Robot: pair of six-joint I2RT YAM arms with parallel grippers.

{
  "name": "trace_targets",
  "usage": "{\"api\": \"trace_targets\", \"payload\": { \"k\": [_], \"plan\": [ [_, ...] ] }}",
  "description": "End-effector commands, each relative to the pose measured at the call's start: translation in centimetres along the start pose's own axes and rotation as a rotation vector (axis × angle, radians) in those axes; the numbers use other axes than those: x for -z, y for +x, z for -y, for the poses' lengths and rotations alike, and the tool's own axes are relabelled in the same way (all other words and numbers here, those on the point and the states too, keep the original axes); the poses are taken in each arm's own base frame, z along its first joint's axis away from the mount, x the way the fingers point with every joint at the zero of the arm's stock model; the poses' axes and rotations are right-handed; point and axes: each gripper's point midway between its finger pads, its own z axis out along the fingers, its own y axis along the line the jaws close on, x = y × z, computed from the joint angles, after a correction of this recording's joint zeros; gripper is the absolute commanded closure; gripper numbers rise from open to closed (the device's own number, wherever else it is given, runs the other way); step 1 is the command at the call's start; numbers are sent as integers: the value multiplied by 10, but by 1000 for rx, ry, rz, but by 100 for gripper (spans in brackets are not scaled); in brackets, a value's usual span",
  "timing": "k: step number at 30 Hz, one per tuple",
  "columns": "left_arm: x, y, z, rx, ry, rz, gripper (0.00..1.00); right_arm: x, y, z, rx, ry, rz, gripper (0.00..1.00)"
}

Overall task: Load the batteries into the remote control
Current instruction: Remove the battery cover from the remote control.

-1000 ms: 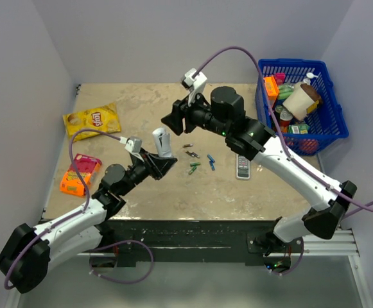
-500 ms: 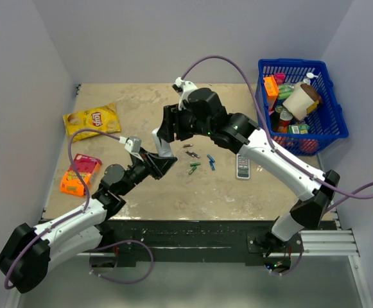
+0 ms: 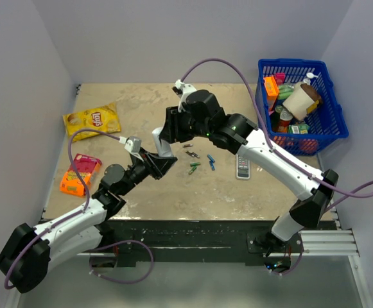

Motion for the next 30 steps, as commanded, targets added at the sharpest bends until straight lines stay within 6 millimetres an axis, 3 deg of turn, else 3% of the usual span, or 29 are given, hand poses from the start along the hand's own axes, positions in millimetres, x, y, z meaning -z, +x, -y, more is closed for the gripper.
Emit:
{"api": "trace_targets", "payload": {
  "k": [1,19,30],
  "plan": [
    [-3,-24,15,-16,53,79,100,4,-10,-7,-14,-10,49,57],
    [-6,-26,12,-54,29,68,100,-9,-2,-7,-4,-2,32,55],
    [-6,-30,11,-70,16,74,100,-21,8,4,25,66,15,55]
  ]
}}
